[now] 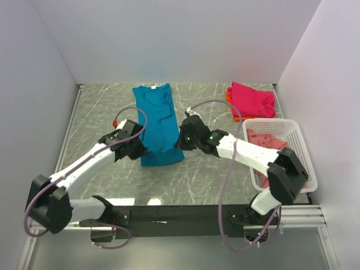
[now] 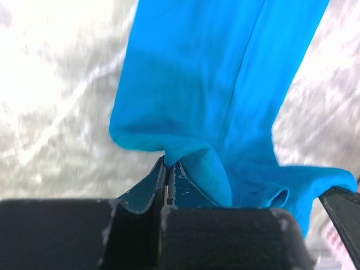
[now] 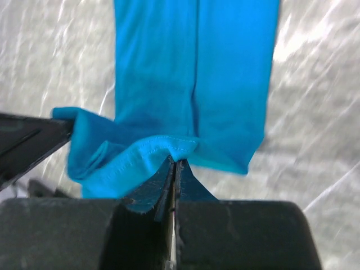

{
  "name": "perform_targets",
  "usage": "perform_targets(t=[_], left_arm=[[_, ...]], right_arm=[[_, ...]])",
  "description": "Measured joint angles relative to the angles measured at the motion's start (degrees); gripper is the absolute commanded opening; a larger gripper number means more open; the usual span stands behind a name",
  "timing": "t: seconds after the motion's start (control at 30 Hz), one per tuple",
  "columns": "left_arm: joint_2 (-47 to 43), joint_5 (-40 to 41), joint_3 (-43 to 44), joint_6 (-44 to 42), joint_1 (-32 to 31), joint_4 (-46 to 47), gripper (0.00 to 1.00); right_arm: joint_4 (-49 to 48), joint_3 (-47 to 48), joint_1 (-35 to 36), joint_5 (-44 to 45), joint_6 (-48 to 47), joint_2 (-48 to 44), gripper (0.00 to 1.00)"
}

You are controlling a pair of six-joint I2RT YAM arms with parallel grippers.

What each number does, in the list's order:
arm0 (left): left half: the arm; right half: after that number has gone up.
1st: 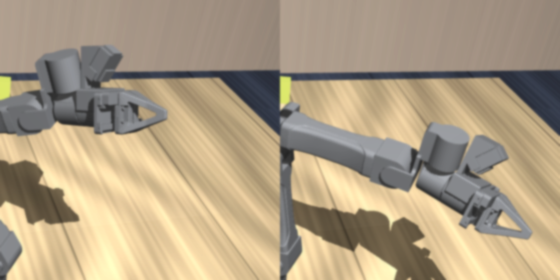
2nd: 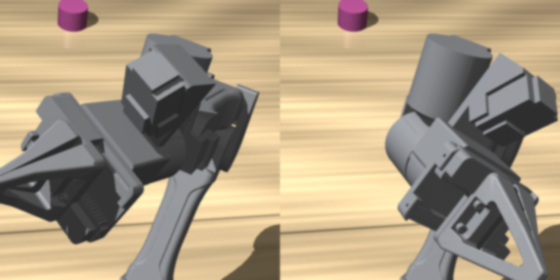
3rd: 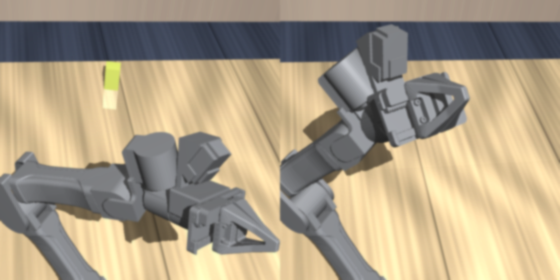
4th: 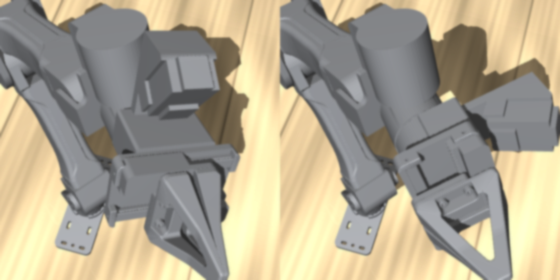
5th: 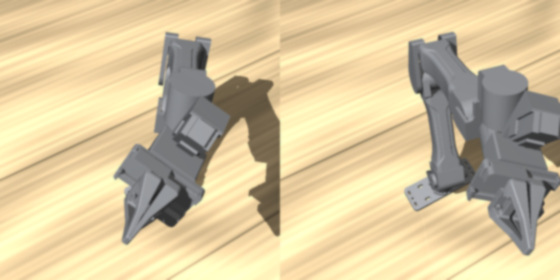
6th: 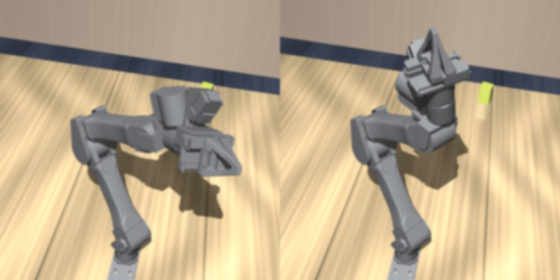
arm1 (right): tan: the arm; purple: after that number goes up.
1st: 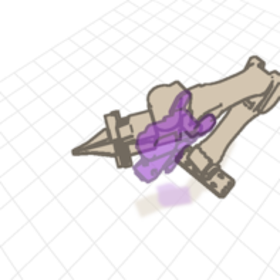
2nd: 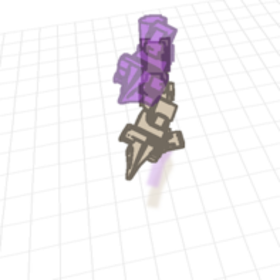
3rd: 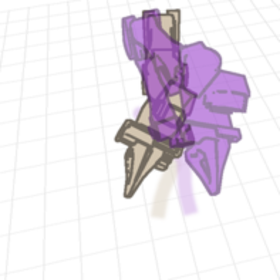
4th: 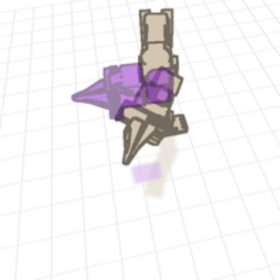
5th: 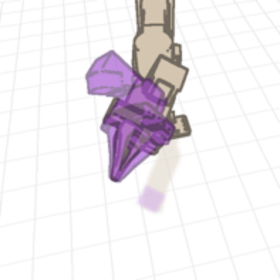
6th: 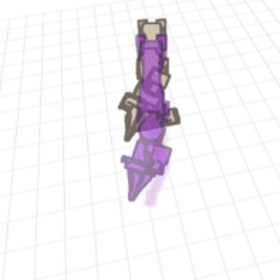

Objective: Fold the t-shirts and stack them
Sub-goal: Fold the tshirt

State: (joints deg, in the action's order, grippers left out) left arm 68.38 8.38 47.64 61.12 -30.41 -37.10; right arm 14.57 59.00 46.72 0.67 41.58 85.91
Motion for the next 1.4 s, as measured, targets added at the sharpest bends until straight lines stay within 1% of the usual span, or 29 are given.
perform_targets(t=[0.27, 0.37, 0.53, 0.8, 1.07, 1.1, 1.13, 1.2, 1.23, 1.27, 1.3, 1.33, 1.37, 1.4], left_arm=[[14.95, 7.74, 12.50, -1.51, 3.39, 1.22, 0.01], [18.80, 9.33, 15.72, -1.97, 4.83, 1.42, 0.01], [23.12, 9.44, 19.28, -3.78, 7.37, 2.99, 0.01], [30.40, 8.00, 24.33, -6.71, 10.88, 5.81, 0.01], [36.37, 7.32, 27.71, -8.87, 12.02, 7.45, 0.01], [37.03, 7.30, 28.20, -8.98, 12.02, 7.48, 0.03], [37.75, 7.30, 28.74, -9.16, 12.11, 7.43, 0.11], [39.15, 7.15, 29.70, -9.60, 12.24, 7.39, 0.32], [39.69, 6.93, 30.16, -9.88, 12.39, 7.32, 0.40], [40.22, 6.75, 30.56, -9.99, 12.50, 7.26, 0.51], [40.41, 6.49, 30.88, -10.01, 12.63, 7.13, 0.71], [40.48, 6.43, 31.10, -10.54, 12.76, 6.99, 0.80], [40.48, 6.27, 31.39, -10.45, 12.92, 6.86, 0.90], [40.28, 6.14, 31.56, -10.43, 13.03, 6.93, 0.99]], right_arm=[[2.75, 12.39, -4.83, 1.22, -5.42, 11.30, 0.00], [3.52, 16.85, -6.43, 0.79, -7.10, 15.06, 0.00], [4.79, 24.63, -8.11, -0.11, -9.81, 22.18, 0.00], [6.05, 33.35, -10.36, -2.89, -12.96, 30.77, 0.00], [7.56, 41.31, -12.48, -5.38, -14.47, 37.66, 0.00], [7.63, 41.92, -12.61, -5.70, -14.47, 38.32, 0.00], [8.17, 42.82, -12.68, -5.92, -14.45, 39.15, 0.03], [9.07, 45.20, -12.76, -6.05, -14.27, 41.09, 0.13], [9.35, 46.40, -12.83, -5.92, -14.23, 42.03, 0.20], [9.92, 47.45, -12.87, -5.79, -14.19, 42.95, 0.35], [10.45, 48.24, -12.87, -5.66, -13.99, 43.52, 0.41], [11.39, 49.44, -12.87, -5.53, -14.05, 44.15, 0.45], [12.09, 50.42, -12.87, -5.22, -14.12, 44.65, 0.52], [12.46, 50.95, -12.87, -5.01, -14.01, 44.83, 0.54]])
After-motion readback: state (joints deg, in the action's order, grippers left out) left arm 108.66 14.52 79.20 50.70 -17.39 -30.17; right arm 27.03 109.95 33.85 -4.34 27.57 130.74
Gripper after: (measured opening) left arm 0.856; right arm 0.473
